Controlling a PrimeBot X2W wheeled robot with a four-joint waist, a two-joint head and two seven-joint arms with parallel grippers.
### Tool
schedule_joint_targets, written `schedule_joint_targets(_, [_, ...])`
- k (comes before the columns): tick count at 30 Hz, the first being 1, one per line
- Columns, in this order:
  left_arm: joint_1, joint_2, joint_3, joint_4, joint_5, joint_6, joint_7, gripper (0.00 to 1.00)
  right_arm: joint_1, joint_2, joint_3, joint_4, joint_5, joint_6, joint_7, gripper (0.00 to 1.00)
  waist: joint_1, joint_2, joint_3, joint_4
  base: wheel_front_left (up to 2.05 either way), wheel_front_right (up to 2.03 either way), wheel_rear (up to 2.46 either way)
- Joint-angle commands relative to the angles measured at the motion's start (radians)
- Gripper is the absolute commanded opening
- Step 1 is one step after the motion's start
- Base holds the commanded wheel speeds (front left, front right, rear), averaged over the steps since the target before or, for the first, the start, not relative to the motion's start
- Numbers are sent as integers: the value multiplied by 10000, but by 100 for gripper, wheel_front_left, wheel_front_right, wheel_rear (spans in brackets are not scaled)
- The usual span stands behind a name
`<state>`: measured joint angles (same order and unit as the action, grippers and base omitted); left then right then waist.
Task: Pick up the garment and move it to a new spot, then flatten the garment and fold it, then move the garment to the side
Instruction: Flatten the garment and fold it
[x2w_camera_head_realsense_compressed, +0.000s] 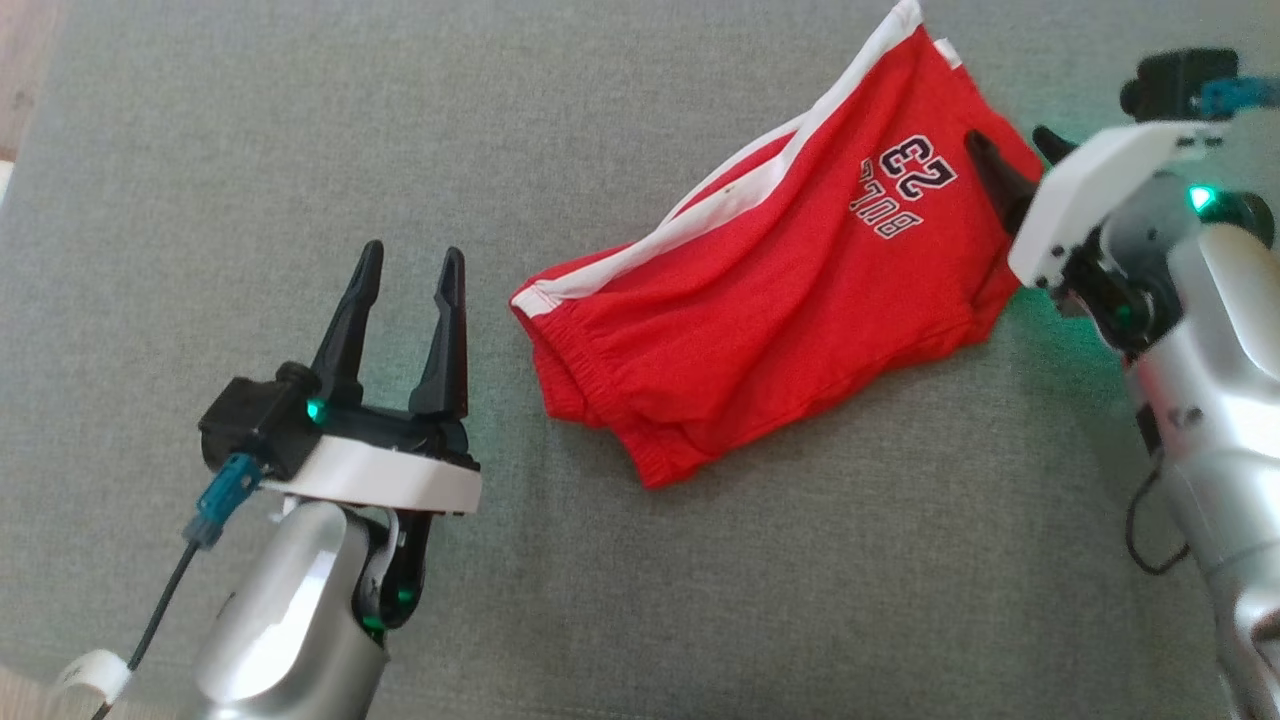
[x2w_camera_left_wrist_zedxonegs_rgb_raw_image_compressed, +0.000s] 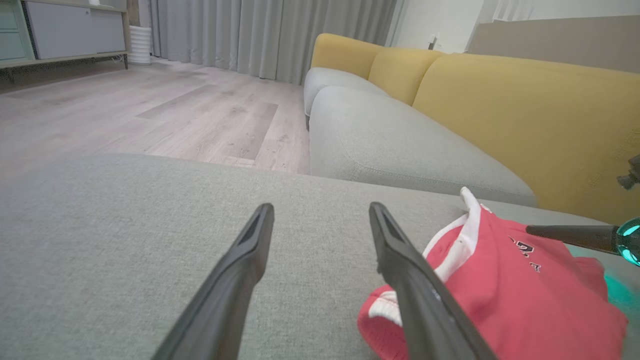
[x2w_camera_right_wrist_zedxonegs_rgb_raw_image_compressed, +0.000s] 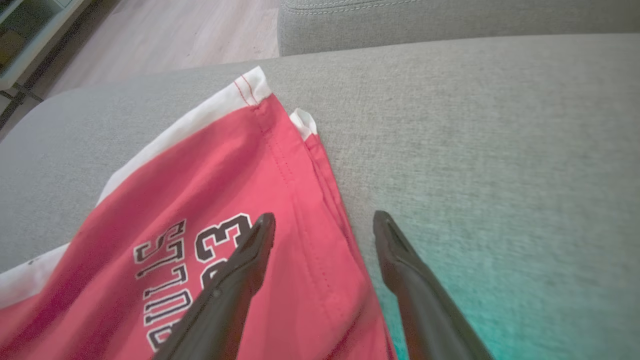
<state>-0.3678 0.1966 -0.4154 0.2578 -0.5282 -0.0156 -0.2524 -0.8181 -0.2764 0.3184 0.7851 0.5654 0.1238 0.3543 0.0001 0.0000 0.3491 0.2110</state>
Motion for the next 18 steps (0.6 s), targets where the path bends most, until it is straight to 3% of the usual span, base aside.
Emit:
schedule_joint_targets(1, [-268, 81, 591, -187, 281, -125, -92, 100, -558, 246, -41, -31, -228, 69, -142, 100, -1, 0, 167, 45, 0, 0, 0])
schedule_joint_targets(6, [-215, -340, 1091, -15, 846, -521, -92, 100, -1054, 589, -137, 1160, -1539, 69, -181, 100, -1, 0, 334, 151, 0, 0, 0])
schedule_joint_targets(9, [-122, -578, 1344, 87, 1048, -693, -92, 100, -1073, 798, 233, 1691, -2272, 69, 332, 100, -1, 0, 308, 182, 0, 0, 0])
schedule_joint_targets(10, [-88, -637, 1410, 120, 1114, -743, -92, 100, -1036, 854, 366, 1770, -2367, 69, 516, 83, -1, 0, 283, 178, 0, 0, 0])
schedule_joint_targets(11, [-51, -685, 1470, 154, 1176, -788, -92, 100, -987, 897, 505, 1788, -2425, 69, 641, 32, -1, 0, 252, 164, 0, 0, 0])
schedule_joint_targets(12, [-13, -723, 1537, 186, 1227, -828, -92, 100, -924, 938, 669, 1718, -2434, 69, 676, 0, -1, 0, 215, 133, 0, 0, 0])
schedule_joint_targets(18, [184, -797, 1850, 333, 1415, -977, -93, 100, -595, 706, 594, 1305, -2372, 69, 278, 0, -1, 0, -52, -165, 0, 0, 0])
